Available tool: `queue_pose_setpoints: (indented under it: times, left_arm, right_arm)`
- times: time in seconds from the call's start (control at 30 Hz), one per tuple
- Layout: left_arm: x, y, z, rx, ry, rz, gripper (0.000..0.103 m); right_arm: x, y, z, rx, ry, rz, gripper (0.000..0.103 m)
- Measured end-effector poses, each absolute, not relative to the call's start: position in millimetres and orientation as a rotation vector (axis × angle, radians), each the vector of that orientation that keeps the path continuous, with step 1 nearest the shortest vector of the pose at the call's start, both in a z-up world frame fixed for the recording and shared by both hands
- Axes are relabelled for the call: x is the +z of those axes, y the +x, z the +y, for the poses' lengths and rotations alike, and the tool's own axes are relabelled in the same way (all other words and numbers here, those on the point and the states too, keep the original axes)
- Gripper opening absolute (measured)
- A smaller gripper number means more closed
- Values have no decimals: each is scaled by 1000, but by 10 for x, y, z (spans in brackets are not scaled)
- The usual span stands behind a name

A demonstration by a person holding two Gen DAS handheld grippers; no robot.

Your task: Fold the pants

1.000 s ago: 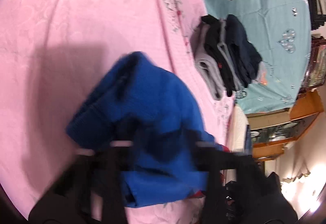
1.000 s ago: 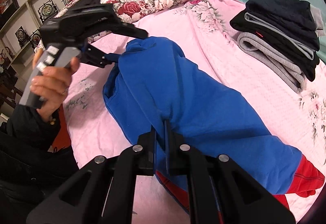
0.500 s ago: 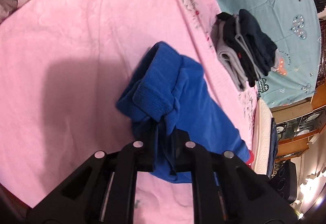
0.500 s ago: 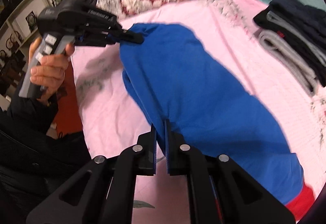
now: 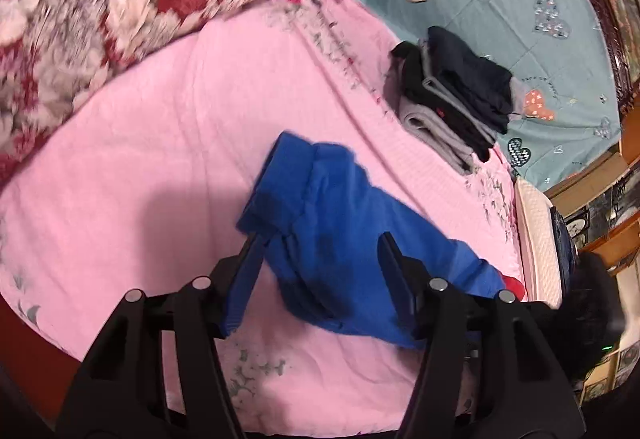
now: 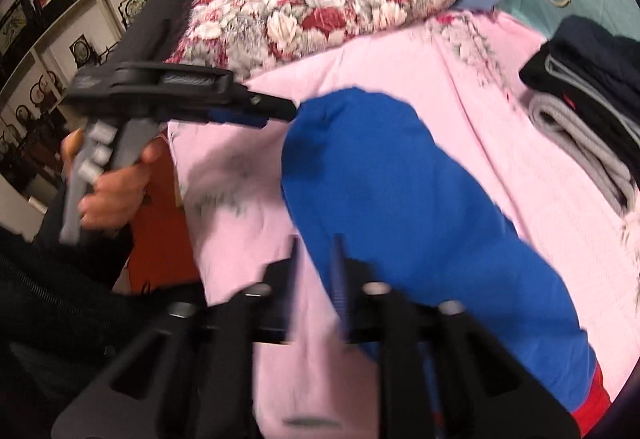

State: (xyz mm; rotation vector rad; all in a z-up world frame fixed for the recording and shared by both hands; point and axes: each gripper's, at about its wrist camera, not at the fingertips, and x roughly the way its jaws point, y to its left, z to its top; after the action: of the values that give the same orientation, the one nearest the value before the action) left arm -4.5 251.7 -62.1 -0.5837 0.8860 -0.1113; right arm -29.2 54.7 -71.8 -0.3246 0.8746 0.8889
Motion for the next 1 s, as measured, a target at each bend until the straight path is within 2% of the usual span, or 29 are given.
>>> queue_pose_setpoints:
  times: [0.07,0.1,0.17,0.23,0.27,0.33,0.4,0.43,0.6,0.73,0.87,1.0]
  left_arm:
    - [-556,43,2425,-151,-576,881,51]
    - [-559,117,2353,-174,-567,889,43]
    - [-649,291,2188,-184,-525,935,17]
    - [-846,460,2043,-206,-498,1006,7]
    - [-917,497,1996,-200,-482,1027,7]
    - [-1127,539,1898,-154,-409,1072,7]
    - [-1296,541,1871,-155,-390,1108,7]
    - [-1331,531,1884,-160,-403,1098,7]
    - [-1365,495,1933,-194,-414,1067,7]
    - [-1378,476,1966,-211,-441,1046,7]
    - [-1355,502,1963,-216,-445,1053,7]
    - [-1355,518,1950,-207,-442,1058,7]
  right_arm:
    - [-887,-184,689,880,-326,908,5]
    - [-1010,-130,758,876,-325,942,5]
    - [-1278,-30,863,852,-332,1043,6]
    - [-1191,-35,804,842,-295,1038,5]
    - [-1099,-61,733,833,-286,1035,5]
    - [-771,-117,415,786,-215,959,13]
    - [-482,-145,-129,679,-95,914,48]
    - [-393,-152,-458,594,-24,907,51]
    - [-326,-313,-2461,38,307,950,51]
    - [-528,-430,-3545,-229,529,1036,51]
    - [-808,-431,-3912,-262,639,1039,50]
    - [-1072,-151,-3784,-220,673,1078,50]
